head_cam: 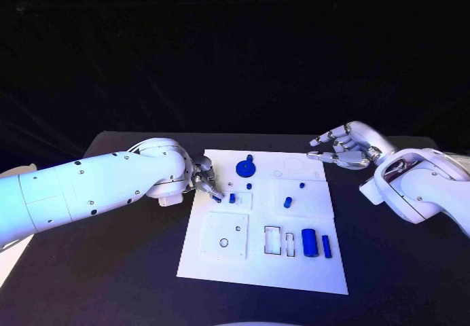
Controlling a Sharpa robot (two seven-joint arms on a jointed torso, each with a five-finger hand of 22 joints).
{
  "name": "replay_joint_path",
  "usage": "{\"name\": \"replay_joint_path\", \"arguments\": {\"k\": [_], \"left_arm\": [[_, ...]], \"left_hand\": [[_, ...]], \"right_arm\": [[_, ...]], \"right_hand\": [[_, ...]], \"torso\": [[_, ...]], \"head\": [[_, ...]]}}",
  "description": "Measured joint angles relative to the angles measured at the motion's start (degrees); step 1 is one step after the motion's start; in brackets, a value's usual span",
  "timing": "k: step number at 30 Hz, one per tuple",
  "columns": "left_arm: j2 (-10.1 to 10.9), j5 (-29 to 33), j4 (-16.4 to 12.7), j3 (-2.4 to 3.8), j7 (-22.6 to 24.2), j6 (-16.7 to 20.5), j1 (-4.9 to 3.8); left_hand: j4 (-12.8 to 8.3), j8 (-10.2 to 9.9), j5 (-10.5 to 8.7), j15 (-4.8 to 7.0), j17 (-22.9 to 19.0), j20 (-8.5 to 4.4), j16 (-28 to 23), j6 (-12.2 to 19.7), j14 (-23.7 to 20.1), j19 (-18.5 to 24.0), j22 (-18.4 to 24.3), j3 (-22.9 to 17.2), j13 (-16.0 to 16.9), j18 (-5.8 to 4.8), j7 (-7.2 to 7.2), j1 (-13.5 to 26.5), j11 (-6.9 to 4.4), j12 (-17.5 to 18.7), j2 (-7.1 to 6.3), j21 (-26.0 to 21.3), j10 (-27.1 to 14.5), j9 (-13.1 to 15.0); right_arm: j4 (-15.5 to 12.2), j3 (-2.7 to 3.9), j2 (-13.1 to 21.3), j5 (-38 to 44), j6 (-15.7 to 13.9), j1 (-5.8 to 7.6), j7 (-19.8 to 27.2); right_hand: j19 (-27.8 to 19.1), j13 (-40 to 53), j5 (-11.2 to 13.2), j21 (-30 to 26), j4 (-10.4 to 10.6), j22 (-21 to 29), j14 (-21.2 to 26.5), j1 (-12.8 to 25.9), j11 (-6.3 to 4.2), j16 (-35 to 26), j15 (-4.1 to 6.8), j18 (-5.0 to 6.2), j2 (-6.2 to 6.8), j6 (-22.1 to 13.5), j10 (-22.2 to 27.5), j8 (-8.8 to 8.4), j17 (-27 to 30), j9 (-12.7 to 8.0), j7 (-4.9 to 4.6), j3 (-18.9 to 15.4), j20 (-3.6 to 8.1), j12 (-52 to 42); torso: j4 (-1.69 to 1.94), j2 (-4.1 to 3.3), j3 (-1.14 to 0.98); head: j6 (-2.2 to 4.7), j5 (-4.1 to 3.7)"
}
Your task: Assemble the parts on the task board
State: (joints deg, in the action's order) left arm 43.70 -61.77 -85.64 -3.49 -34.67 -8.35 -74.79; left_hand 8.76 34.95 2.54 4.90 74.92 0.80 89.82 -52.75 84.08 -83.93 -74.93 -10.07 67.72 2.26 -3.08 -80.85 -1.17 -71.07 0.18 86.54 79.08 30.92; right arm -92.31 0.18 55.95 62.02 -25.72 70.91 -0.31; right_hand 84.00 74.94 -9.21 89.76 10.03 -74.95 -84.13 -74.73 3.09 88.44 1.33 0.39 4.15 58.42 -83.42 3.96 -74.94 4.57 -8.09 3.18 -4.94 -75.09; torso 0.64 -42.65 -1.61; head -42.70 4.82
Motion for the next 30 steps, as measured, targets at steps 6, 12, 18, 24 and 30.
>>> {"name": "replay_joint_path", "arguments": {"k": [6,12,18,24,30], "left_arm": [[-0.05,0.02,0.08,0.03,0.00,-0.49,0.01],[-0.10,0.02,0.12,0.02,-0.05,-1.15,0.03],[-0.12,0.00,0.16,0.06,-0.06,-1.58,-0.01],[-0.15,-0.05,0.16,0.08,-0.10,-1.82,-0.03],[-0.24,-0.16,0.17,0.10,-0.21,-2.04,-0.06]], "left_hand": [[0.01,-0.19,-0.01,-0.01,0.00,0.00,0.00,-0.08,-0.01,0.00,0.00,-0.17,0.00,0.00,-0.08,0.22,0.36,0.00,-0.21,0.00,-0.36,-0.01],[-0.23,-0.20,-0.16,0.13,-0.01,0.00,0.00,-0.10,-0.18,0.00,0.00,-0.70,0.00,0.00,-0.08,0.53,0.36,0.00,-0.51,0.00,-0.36,0.27],[-0.25,-0.25,-0.17,0.13,-0.01,0.00,0.00,-0.10,-0.21,0.00,0.01,-1.03,0.00,0.00,-0.09,0.68,0.36,0.00,-0.66,0.00,-0.36,0.21],[0.14,-0.27,-0.17,0.30,-0.01,0.00,0.00,-0.10,-0.08,0.00,0.01,-1.57,0.00,0.00,-0.09,0.76,0.36,0.00,-0.73,0.00,-0.36,0.20],[-0.01,-0.31,0.01,0.30,-0.01,0.00,0.00,-0.11,-0.08,0.00,0.01,-1.74,0.00,0.00,-0.09,0.91,0.36,0.03,-0.88,0.00,-0.36,0.26]], "right_arm": [[-0.06,0.00,0.02,0.00,0.01,0.00,0.00],[-0.07,0.00,0.05,-0.01,0.04,0.00,0.00],[-0.07,0.00,0.06,-0.01,0.08,0.00,0.00],[-0.07,0.00,0.06,-0.02,0.12,0.00,0.00],[-0.07,0.00,0.05,-0.02,0.18,0.00,0.00]], "right_hand": [[0.00,0.00,0.00,0.00,0.00,0.00,0.00,0.00,0.00,0.00,0.00,0.00,0.00,0.00,0.00,0.00,0.00,0.00,0.00,0.00,0.00,0.00],[0.00,0.00,0.00,0.00,0.00,0.01,0.00,0.00,0.00,0.00,0.00,0.00,0.00,0.00,0.00,0.00,0.01,0.02,0.00,0.00,0.00,0.00],[0.00,0.00,0.00,0.00,0.00,0.01,0.00,0.00,0.00,0.00,0.00,0.00,0.00,0.00,0.00,0.00,0.01,0.04,0.00,0.00,0.00,0.00],[0.00,0.00,0.00,0.00,0.13,0.02,0.00,0.00,0.00,0.00,0.00,0.00,0.00,0.00,0.00,0.00,0.02,0.04,0.00,-0.12,0.00,0.00],[0.00,0.00,0.00,0.00,0.27,0.02,0.00,0.00,0.00,0.00,0.00,0.00,0.00,0.00,0.00,0.00,0.02,0.04,0.00,-0.27,0.00,0.00]], "torso": [[0.01,0.01,-0.01],[-0.01,0.01,-0.01],[0.00,0.01,0.00],[0.01,0.01,0.01],[0.01,0.01,0.02]], "head": [[-0.02,-0.03],[-0.04,0.00],[-0.05,0.01],[-0.13,0.04],[-0.23,0.08]]}}
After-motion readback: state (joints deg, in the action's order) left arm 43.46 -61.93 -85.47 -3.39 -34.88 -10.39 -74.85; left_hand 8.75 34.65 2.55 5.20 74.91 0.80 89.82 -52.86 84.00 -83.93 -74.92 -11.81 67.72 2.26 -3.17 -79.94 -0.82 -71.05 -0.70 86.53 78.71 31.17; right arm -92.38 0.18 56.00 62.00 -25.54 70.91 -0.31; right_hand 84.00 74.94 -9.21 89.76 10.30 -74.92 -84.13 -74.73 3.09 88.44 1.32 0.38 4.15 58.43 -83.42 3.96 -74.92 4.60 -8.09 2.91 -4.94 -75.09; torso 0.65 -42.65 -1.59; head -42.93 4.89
